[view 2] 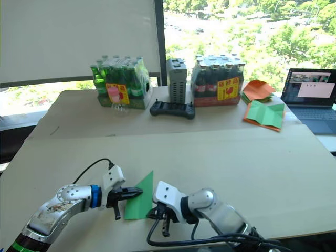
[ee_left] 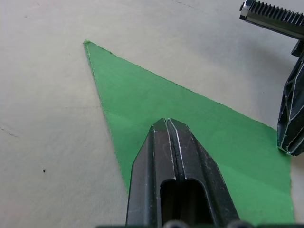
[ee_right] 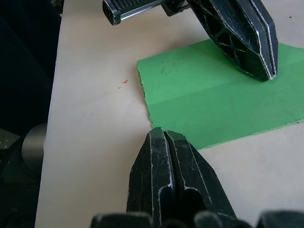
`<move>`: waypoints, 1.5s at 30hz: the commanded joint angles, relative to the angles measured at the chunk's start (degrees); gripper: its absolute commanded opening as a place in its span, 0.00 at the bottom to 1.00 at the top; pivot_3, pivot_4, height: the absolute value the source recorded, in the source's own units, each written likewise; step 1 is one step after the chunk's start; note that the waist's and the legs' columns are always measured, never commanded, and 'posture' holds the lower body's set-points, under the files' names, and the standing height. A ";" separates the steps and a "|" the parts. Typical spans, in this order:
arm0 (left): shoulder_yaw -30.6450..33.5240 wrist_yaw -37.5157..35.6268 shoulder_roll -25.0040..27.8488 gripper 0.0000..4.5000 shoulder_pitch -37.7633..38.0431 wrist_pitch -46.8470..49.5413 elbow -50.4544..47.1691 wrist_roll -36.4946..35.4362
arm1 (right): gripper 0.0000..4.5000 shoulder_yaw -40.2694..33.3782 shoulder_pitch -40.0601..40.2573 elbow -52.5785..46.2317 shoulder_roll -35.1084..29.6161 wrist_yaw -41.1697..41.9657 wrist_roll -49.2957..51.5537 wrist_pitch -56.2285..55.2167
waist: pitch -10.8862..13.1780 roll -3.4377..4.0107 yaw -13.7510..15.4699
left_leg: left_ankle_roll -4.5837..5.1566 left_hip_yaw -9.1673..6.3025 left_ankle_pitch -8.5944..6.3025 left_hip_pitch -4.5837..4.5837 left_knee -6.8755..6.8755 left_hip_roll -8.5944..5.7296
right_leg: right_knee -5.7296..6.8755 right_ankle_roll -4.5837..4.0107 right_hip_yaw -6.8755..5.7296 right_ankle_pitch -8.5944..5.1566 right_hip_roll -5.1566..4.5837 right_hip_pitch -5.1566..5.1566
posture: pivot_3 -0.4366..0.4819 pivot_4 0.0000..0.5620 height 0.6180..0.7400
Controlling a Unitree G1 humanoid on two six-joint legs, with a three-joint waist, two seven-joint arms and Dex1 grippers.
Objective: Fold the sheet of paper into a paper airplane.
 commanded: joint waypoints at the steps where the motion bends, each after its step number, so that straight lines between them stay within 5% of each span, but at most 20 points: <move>1: -1.04 0.14 0.44 0.00 0.55 0.76 0.77 1.28 | 0.00 -0.88 0.76 -1.10 -0.81 1.90 2.20 -0.64 | 0.01 -0.01 0.01 | 0.00 0.00 0.00 0.00 0.00 0.00 | -0.01 0.00 0.00 0.00 0.00 0.00 | 0.48 0.27 0.83; 10: 7.23 1.08 0.38 0.00 0.36 4.32 -3.58 -5.12 | 0.00 -19.34 -2.12 -5.11 6.42 -5.67 12.14 0.30 | 0.19 -0.07 -0.05 | -0.02 -0.01 0.01 -0.09 0.00 0.03 | 0.03 -0.06 0.00 0.04 0.05 -0.13 | 0.48 0.27 0.83; 16: 18.88 -1.45 4.50 0.00 2.62 7.17 -5.93 -12.29 | 0.00 -19.69 1.13 -8.75 6.07 -10.21 10.76 -0.77 | 0.22 -0.11 -0.30 | -0.06 0.04 -0.03 -0.45 -0.05 0.08 | 0.10 -0.07 -0.01 0.04 0.07 -0.65 | 0.48 0.27 0.83; 20: 18.85 -3.61 7.81 0.00 3.28 4.12 -4.49 -10.43 | 0.00 -19.36 2.37 -8.81 6.55 -12.80 9.02 -3.15 | 0.24 -0.08 -0.57 | -0.07 0.28 -0.02 -0.65 -0.02 0.09 | 0.14 -0.17 -0.01 0.10 0.04 -0.91 | 0.48 0.27 0.83; 33: 7.10 -18.92 15.48 0.92 -2.55 -26.89 10.27 6.28 | 0.00 -20.80 3.21 -7.28 6.00 -12.29 11.76 -3.89 | 0.30 -0.11 -0.54 | -0.07 0.57 -0.03 -0.62 0.00 0.26 | 0.11 -0.32 -0.03 0.21 0.11 -0.95 | 0.48 0.27 0.83; 38: 1.33 -25.89 13.89 0.92 -9.87 -43.12 19.15 11.14 | 0.00 -20.28 2.48 -6.86 5.15 -10.98 11.93 -4.05 | 0.31 -0.11 -1.32 | -0.05 -0.11 -0.01 -1.07 0.22 0.03 | 0.22 -0.31 -0.55 0.21 -0.29 -0.78 | 0.48 0.27 0.83; 40: -0.94 -28.62 12.73 0.92 -13.73 -48.99 23.22 12.30 | 0.00 -20.65 2.35 -6.82 5.25 -11.35 12.42 -3.16 | 0.29 0.05 -1.69 | 0.04 -1.31 0.06 -1.83 0.92 -0.17 | 0.37 -0.26 -1.78 0.16 -1.23 -0.24 | 0.48 0.27 0.83; 41: -2.03 -29.59 11.79 0.92 -15.87 -52.65 25.56 13.05 | 0.00 -20.78 2.41 -7.11 5.08 -11.23 12.59 -3.18 | 0.29 0.03 -1.50 | 0.03 -1.36 0.04 -1.72 1.27 -0.34 | 0.88 -0.37 -1.67 0.23 -0.52 -0.76 | 0.48 0.27 0.83; 45: -5.37 -32.39 8.38 0.92 -22.70 -63.87 33.78 15.34 | 0.00 -21.24 2.91 -7.85 4.92 -11.78 13.31 -2.75 | 0.31 0.00 -0.89 | 0.00 -1.17 0.02 -1.92 1.67 -0.60 | 0.83 -0.36 -1.71 0.35 -0.63 -0.89 | 0.48 0.27 0.83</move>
